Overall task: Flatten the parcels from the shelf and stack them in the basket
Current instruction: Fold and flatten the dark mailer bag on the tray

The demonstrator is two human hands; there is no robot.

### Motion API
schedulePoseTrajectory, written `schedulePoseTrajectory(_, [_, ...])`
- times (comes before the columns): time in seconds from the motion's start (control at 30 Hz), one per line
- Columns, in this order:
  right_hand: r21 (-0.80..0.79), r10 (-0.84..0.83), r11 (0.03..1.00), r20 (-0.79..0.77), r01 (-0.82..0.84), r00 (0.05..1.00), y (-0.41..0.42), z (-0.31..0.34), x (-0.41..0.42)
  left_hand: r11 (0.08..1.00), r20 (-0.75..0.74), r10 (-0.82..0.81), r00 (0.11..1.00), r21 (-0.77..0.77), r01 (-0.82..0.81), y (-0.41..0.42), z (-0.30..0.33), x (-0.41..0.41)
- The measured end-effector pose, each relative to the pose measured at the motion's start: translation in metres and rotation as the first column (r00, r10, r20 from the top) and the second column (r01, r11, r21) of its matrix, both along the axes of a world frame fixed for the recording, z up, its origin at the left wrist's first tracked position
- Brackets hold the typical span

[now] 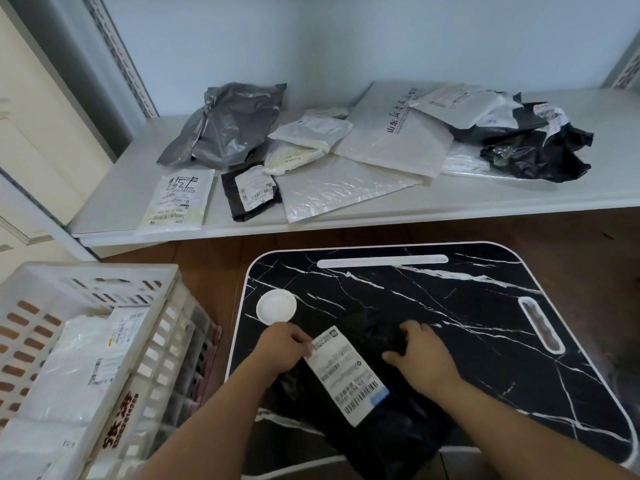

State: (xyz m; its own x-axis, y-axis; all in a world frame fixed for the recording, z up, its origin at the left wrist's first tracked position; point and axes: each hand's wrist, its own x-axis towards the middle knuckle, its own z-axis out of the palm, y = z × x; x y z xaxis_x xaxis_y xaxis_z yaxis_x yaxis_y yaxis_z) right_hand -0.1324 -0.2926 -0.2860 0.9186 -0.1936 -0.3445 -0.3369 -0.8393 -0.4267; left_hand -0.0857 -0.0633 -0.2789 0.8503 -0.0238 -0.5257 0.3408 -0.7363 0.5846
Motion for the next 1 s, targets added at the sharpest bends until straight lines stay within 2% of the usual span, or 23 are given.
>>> schedulePoseTrajectory(0.07, [-0.144, 0.074, 0.988, 0.151, -0.052, 0.986, 0.001, 0.005, 0.003, 0.978, 0.047, 0.204, 0.978, -0.055, -0.201, 0.007, -0.004, -0.001])
schedulePoseTrajectory(0.13, [-0.212, 0.203, 0.963, 0.174, -0.165, 0.964, 0.004, 0.004, 0.001, 0.958, 0.07, 0.282, 0.957, 0.042, -0.285, 0.014, -0.006, -0.006])
schedulePoseTrajectory(0.2, [-0.241, 0.318, 0.931, 0.167, -0.274, 0.933, 0.012, -0.002, -0.002, 0.947, 0.075, 0.227, 0.971, 0.214, -0.238, 0.018, -0.01, -0.012])
schedulePoseTrajectory(0.27, [-0.315, 0.41, 0.886, 0.189, -0.34, 0.892, 0.021, -0.013, 0.001, 0.91, 0.166, 0.144, 0.976, 0.366, -0.197, 0.014, -0.008, -0.018])
schedulePoseTrajectory(0.33, [-0.291, 0.448, 0.865, 0.081, -0.408, 0.891, 0.028, -0.024, 0.002, 0.872, 0.329, -0.051, 0.943, 0.475, -0.118, 0.004, -0.005, -0.024])
schedulePoseTrajectory(0.37, [-0.255, 0.446, 0.87, 0.043, -0.422, 0.894, 0.03, -0.025, 0.001, 0.867, 0.367, -0.185, 0.912, 0.498, -0.025, -0.003, -0.005, -0.027])
schedulePoseTrajectory(0.43, [-0.233, 0.441, 0.876, 0.03, -0.423, 0.897, 0.032, -0.028, -0.001, 0.822, 0.323, -0.432, 0.842, 0.524, 0.221, -0.014, -0.012, -0.029])
schedulePoseTrajectory(0.5, [-0.286, 0.454, 0.861, 0.056, -0.421, 0.889, 0.034, -0.032, -0.003, 0.732, 0.235, -0.586, 0.776, 0.564, 0.381, -0.02, -0.03, -0.029])
schedulePoseTrajectory(0.57, [-0.283, 0.441, 0.865, 0.031, -0.415, 0.897, 0.035, -0.038, -0.005, 0.681, 0.206, -0.619, 0.758, 0.622, 0.387, -0.022, -0.045, -0.028])
schedulePoseTrajectory(0.63, [-0.292, 0.459, 0.853, 0.026, -0.432, 0.888, 0.034, -0.045, -0.004, 0.698, 0.191, -0.586, 0.788, 0.614, 0.369, -0.023, -0.054, -0.03])
schedulePoseTrajectory(0.83, [-0.321, 0.464, 0.851, 0.086, -0.416, 0.882, 0.031, -0.052, -0.003, 0.732, 0.302, -0.582, 0.755, 0.599, 0.325, -0.02, -0.067, -0.031])
schedulePoseTrajectory(1.0, [-0.317, 0.47, 0.85, 0.097, -0.42, 0.877, 0.03, -0.053, -0.003, 0.745, 0.296, -0.568, 0.768, 0.58, 0.328, -0.021, -0.07, -0.031])
